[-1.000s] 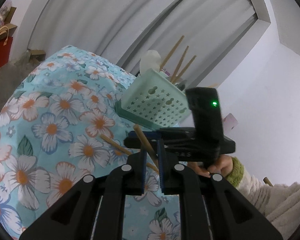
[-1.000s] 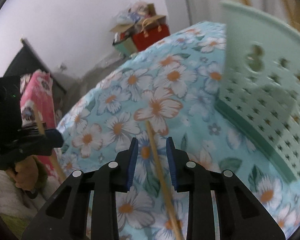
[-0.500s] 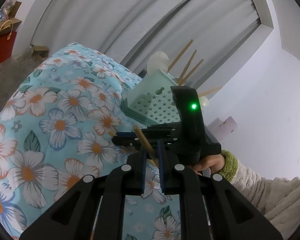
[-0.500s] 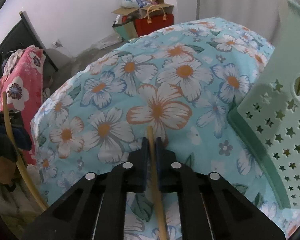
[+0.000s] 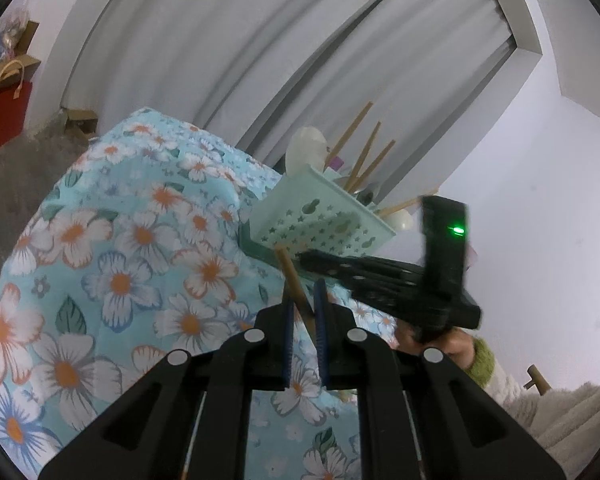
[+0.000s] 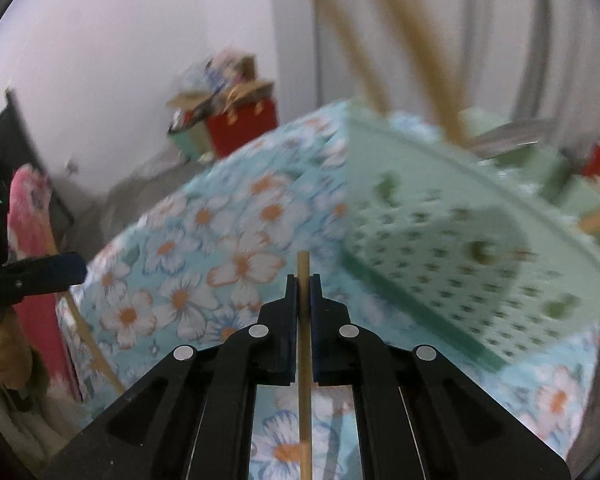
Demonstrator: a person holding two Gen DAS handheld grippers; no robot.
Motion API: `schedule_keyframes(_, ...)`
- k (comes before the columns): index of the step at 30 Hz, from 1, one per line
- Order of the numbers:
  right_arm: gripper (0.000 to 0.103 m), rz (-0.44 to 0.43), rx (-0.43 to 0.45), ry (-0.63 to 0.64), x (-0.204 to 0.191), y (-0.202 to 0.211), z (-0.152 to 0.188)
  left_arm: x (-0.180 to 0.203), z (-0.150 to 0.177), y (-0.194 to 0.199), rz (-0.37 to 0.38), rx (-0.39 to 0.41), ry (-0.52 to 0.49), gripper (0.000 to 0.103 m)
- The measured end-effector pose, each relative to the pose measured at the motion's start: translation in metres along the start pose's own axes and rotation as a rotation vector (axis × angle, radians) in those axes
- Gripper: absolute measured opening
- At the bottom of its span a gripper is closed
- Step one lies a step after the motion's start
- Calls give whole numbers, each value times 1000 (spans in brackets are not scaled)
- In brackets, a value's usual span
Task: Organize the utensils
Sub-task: 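Lift both chopsticks and carry them up over the green holder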
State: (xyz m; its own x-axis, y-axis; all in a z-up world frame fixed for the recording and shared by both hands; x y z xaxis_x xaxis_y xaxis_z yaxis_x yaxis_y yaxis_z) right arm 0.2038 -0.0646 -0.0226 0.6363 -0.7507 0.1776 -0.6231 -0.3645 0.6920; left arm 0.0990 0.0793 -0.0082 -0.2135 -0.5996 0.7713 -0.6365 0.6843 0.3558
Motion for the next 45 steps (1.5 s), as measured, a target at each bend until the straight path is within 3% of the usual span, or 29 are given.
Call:
schedule_keyframes(8, 4, 142, 162, -107, 6, 65, 8, 42, -16, 1, -51, 30, -130, 7)
schedule_keyframes(12, 4, 164, 233, -155, 8, 88, 11, 76, -24, -8, -161, 30, -247, 7)
schedule_keyframes(18, 4, 167, 321, -230, 17, 111, 16, 114, -27, -22, -264, 36, -390, 6)
schedule_keyframes(28, 4, 147, 361, -293, 15, 123, 18, 149, -17, -21, -358, 116, -539, 5)
schedule_keyframes(45, 4, 162, 420, -264, 7, 146, 10, 162, -13, -10, -407, 174, -599, 5)
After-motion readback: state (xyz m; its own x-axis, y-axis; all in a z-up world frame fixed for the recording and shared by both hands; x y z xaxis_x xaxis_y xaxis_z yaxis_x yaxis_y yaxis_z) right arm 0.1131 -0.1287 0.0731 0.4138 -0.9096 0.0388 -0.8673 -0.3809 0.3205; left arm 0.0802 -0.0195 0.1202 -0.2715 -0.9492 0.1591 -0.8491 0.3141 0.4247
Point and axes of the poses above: each gripper's, at about its wrist camera, not at the fingertips, and y roughly against the way its jaws point, x to its right, z to its underside, the point moved 1 cm from there along -y, roughly the way its jaws point, and after that the axes turned 14 degrees about y, right-handed, at the moved point
